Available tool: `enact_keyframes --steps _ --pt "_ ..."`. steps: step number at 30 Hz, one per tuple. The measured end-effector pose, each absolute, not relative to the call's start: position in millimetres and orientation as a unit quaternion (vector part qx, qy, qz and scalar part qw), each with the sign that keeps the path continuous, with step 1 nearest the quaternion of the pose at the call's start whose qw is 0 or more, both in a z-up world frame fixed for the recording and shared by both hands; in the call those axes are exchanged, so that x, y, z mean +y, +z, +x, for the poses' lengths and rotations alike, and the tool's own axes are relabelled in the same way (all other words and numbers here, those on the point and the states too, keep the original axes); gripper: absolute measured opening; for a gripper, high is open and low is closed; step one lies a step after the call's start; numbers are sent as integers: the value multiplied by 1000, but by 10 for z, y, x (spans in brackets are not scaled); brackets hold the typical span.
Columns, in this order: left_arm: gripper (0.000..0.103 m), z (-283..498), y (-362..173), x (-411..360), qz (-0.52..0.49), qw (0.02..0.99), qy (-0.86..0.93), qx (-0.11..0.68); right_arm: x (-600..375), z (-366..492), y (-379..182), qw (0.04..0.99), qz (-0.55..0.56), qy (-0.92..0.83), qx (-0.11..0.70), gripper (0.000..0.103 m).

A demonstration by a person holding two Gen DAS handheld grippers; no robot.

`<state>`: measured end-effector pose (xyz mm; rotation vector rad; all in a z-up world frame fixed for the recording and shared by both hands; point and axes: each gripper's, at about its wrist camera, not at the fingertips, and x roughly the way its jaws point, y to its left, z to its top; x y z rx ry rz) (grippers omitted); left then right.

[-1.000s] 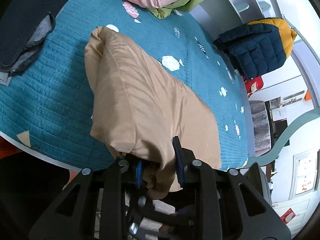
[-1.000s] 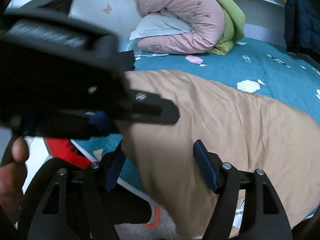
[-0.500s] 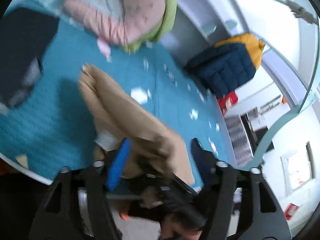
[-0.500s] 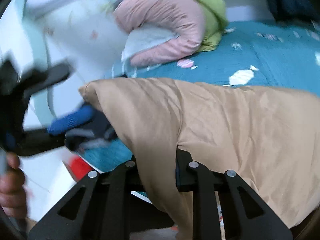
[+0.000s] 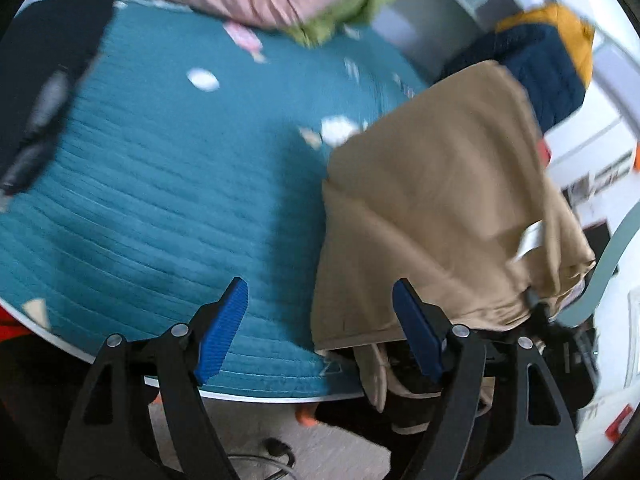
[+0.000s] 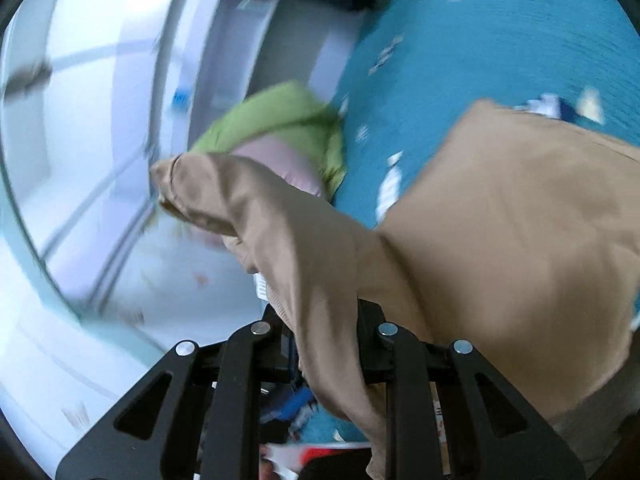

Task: Fold large clothes

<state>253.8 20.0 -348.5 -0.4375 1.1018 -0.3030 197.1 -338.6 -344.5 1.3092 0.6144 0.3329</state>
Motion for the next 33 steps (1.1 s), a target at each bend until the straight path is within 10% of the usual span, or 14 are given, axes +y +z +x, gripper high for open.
enact_keyframes --steps 8,18,33 --pt "75 2462 -3754 -604 -120 806 -203 543 -3784 1832 -3781 737 589 25 331 31" --pt "75 2371 -3833 -856 -86 803 -207 552 -4074 2134 -3118 820 415 -10 394 84" --pt "76 2511 -3745 -743 -119 792 -228 554 -4062 2549 -4126 715 452 57 530 94"
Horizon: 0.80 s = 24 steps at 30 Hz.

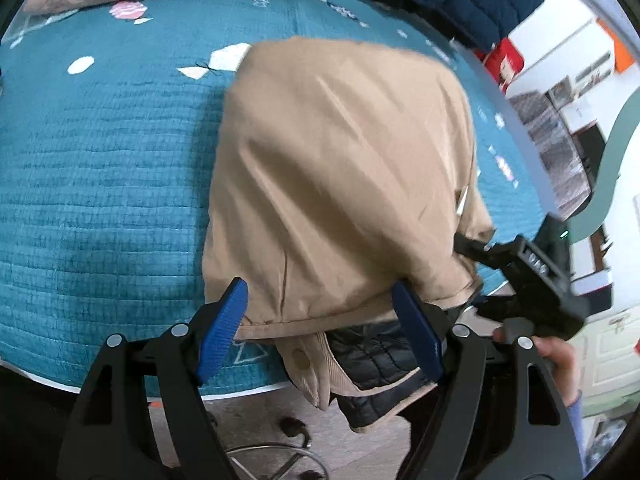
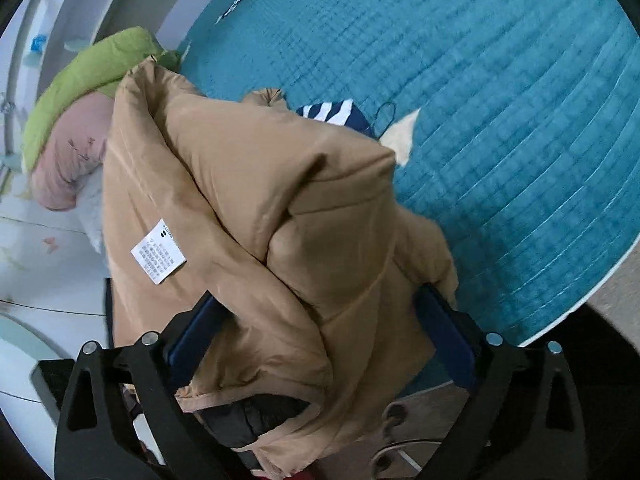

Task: Fold large clothes

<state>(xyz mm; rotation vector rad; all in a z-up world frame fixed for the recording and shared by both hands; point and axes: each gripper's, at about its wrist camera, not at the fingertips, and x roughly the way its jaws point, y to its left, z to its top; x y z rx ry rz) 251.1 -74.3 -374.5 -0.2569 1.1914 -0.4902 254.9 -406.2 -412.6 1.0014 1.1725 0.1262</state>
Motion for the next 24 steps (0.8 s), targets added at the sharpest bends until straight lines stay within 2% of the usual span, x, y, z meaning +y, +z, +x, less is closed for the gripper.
enact_keyframes --steps 5,9,14,24 --pt "81 2551 -3677 -280 -195 800 -216 524 -4098 2527 -4201 681 516 92 511 94" --pt "82 2647 -3816 -112 -207 795 -182 541 -4038 2536 -4187 680 516 101 511 95" --pt "82 2750 -4064 -175 -242 764 -201 563 -3974 2635 -4231 660 541 122 507 96" --pt "83 2830 -4187 -458 -217 760 -211 576 -3816 2635 -4232 672 529 126 503 97"
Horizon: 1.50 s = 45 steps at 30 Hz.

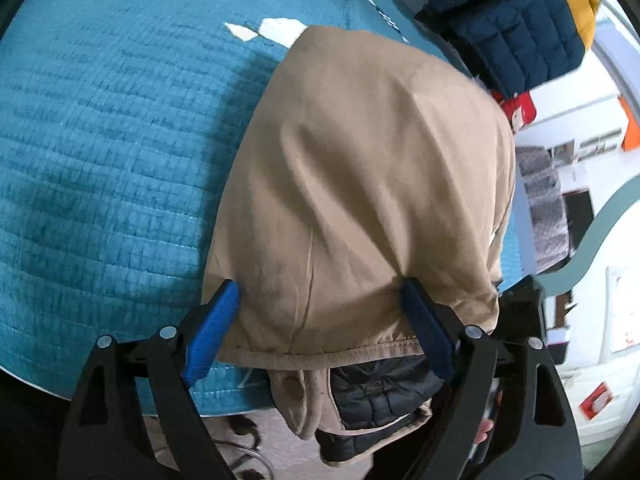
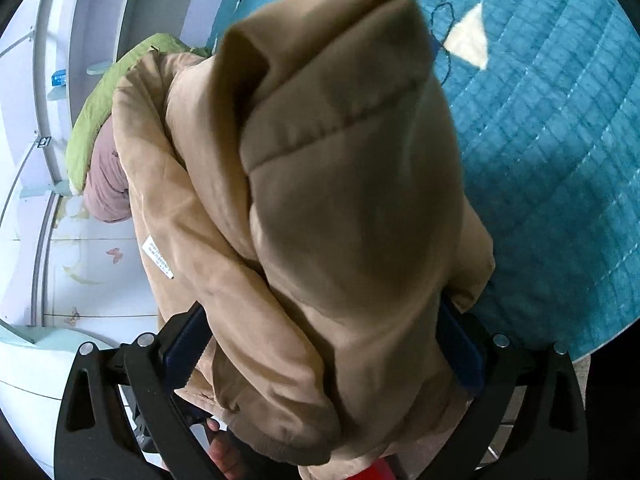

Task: Fold large clothes

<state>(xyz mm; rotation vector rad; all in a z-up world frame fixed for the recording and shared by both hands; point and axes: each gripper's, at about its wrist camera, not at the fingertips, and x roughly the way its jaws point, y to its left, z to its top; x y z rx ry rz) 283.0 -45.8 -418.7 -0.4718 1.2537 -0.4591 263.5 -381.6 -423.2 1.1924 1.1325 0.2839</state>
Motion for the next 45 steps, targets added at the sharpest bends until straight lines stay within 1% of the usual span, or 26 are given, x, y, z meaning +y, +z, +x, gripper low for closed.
enact_keyframes --steps 1,3,4,5,6,7,10,12,13,15,20,26,27,28,29,31,33,34,36,39,45 --pt "83 2835 -4186 -493 -213 762 -210 575 -3822 2618 -4228 673 529 128 501 97" --pt "83 2803 -4207 -522 -215 758 -216 576 -3857 2584 -4228 673 533 132 496 92" --pt "83 2798 -4215 -540 -216 758 -218 576 -3871 2560 -4235 668 543 134 491 86" --pt "83 2790 -4224 -557 -215 757 -219 576 -3883 2528 -4252 655 563 143 483 69" --pt "83 2783 -4229 -575 -215 757 -222 576 -3888 2502 -4280 639 587 156 472 59" --pt "83 2775 -4233 -586 -214 759 -221 574 -3886 2486 -4293 632 598 162 466 58" --pt "83 2751 -4255 -614 -215 760 -221 572 -3863 2498 -4333 631 598 165 465 58" --pt "83 2745 -4281 -643 -216 761 -219 571 -3858 2499 -4401 625 610 164 459 70" --pt "83 2744 -4287 -666 -215 763 -217 570 -3849 2503 -4393 629 607 162 458 71" --pt "83 2745 -4297 -717 -205 767 -208 571 -3839 2499 -4340 638 593 160 465 71" --pt "92 2713 -4300 -703 -202 769 -177 581 -3869 2435 -4316 640 593 154 464 68" --pt "93 2747 -4400 -781 -214 763 -170 586 -3824 2446 -4324 642 593 151 462 69" --pt "92 2760 -4383 -824 -210 764 -169 586 -3874 2426 -4318 642 593 152 462 68" --pt "83 2768 -4350 -880 -207 767 -171 583 -3873 2420 -4307 642 592 155 462 67" --pt "80 2754 -4296 -934 -199 772 -178 577 -3873 2410 -4293 641 592 159 462 65" --pt "64 2718 -4186 -1038 -170 783 -190 567 -3818 2425 -4258 636 597 164 461 59" --pt "51 2688 -4102 -1061 -156 791 -199 557 -3797 2399 -4199 640 592 172 460 51" --pt "46 2674 -4054 -1063 -148 795 -204 552 -3766 2397 -4159 641 590 179 457 49" --pt "41 2645 -3947 -1033 -138 805 -208 539 -3661 2377 -4049 645 586 194 451 43" --pt "36 2613 -3726 -969 -117 825 -216 509 -3536 2367 -3878 654 576 214 441 40" --pt "33 2546 -3268 -610 -93 857 -223 455 -3237 2427 -3531 661 559 264 425 39"
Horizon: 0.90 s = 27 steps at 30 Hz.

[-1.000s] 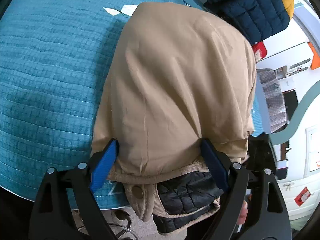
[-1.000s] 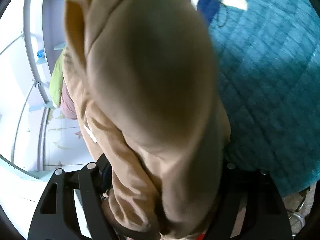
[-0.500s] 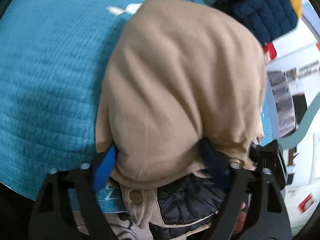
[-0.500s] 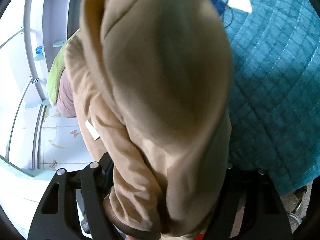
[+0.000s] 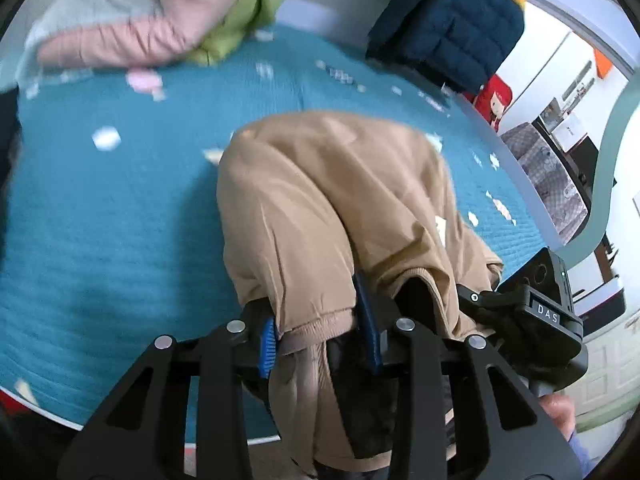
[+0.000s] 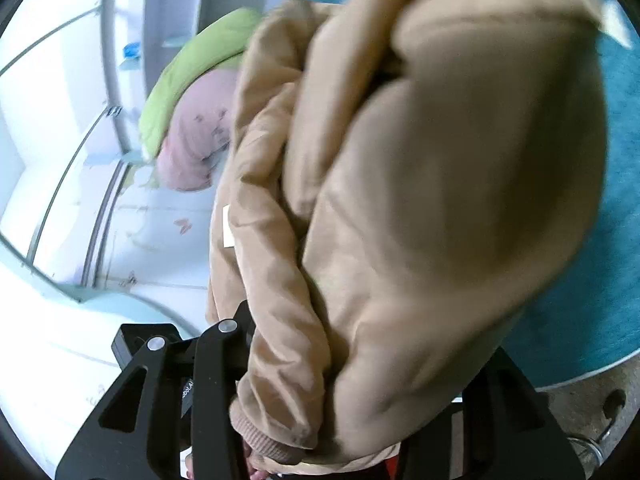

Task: Fold large clothes

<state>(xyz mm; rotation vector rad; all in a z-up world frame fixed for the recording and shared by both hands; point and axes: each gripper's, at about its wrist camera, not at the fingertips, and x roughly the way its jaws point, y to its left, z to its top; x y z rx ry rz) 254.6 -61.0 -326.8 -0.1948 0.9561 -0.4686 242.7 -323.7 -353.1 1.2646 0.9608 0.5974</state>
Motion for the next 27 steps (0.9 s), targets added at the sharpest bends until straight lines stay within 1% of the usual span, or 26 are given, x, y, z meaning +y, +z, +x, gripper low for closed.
enact_keyframes --steps 3,7,11,17,23,24,27 --pt "33 2552 -3037 -367 -98 870 -221 430 -3062 2483 -3351 662 549 291 420 38" --pt "33 2564 -2696 185 -105 889 -209 395 -2669 2633 -3054 661 526 334 418 38" --pt "33 2622 -2361 756 -100 908 -183 364 -2020 2932 -2705 657 496 383 419 38" --pt "33 2744 -1925 1940 -101 935 -112 321 -912 3269 -2341 639 460 450 421 38" --pt "33 2822 -1745 3094 -98 947 -30 305 522 3577 -2166 615 421 500 441 39" --pt "33 2835 -1752 3299 -97 947 -16 307 586 3451 -2208 614 414 503 446 39" --pt "33 2889 -1899 3725 -96 942 12 321 1020 3434 -2372 610 401 499 467 39"
